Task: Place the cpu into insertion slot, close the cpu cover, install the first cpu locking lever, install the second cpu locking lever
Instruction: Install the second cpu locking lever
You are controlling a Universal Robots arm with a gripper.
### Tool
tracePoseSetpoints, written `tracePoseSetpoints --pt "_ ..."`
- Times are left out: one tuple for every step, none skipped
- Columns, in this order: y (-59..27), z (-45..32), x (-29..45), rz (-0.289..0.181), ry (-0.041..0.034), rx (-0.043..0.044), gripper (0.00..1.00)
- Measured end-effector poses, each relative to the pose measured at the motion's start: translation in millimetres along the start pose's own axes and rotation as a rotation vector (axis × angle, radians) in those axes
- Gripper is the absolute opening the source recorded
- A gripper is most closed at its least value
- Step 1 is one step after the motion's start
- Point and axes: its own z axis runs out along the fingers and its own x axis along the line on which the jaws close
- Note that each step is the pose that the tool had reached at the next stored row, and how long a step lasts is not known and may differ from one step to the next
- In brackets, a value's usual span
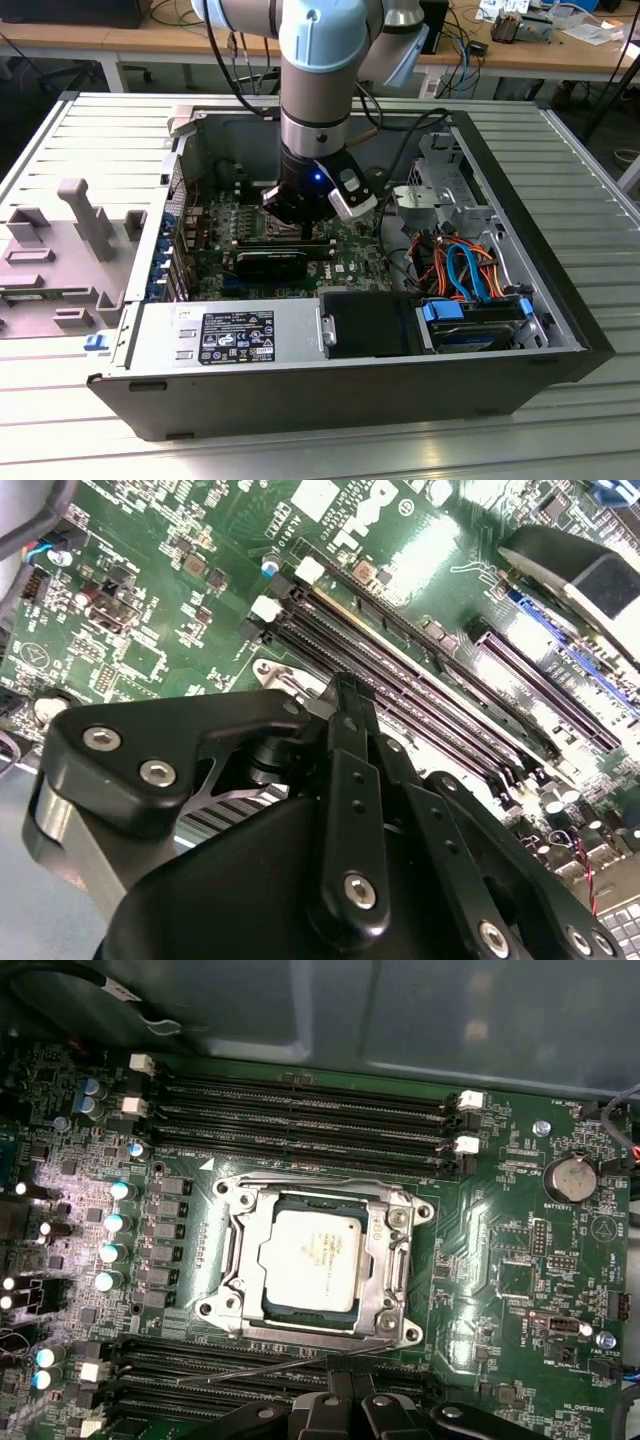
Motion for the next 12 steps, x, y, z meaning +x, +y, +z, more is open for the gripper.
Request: tracePoseSetpoints --pt "0.1 0.6 1.4 0.000 0.0000 0.0000 0.11" --pt "0.3 1.0 2.9 0.000 0.0000 0.0001 0.11" --pt "0.4 1.5 3.9 0.000 0.0000 0.0000 0.11" --pt "0.6 2.1 5.1 0.000 -0.0001 -0.0001 0.11" --pt "0.8 2.7 6.0 0.000 -0.0001 -0.0002 0.11" --pt "1.0 3.4 7.8 0.000 0.0000 0.0000 0.11" --pt "1.1 3.8 8.9 0.000 0.0000 0.0000 0.11" --pt "1.3 4.2 10.1 0.000 0.0001 0.0001 0.11" --pt "1.4 4.5 11.2 0.000 0.0001 0.0001 0.11" --pt "1.6 5.1 13.3 0.000 0.0000 0.0000 0.11" --pt "1.8 5.4 14.8 0.000 0.0000 -0.0002 0.11" --pt "2.0 5.8 16.4 0.000 -0.0002 -0.0004 0.11"
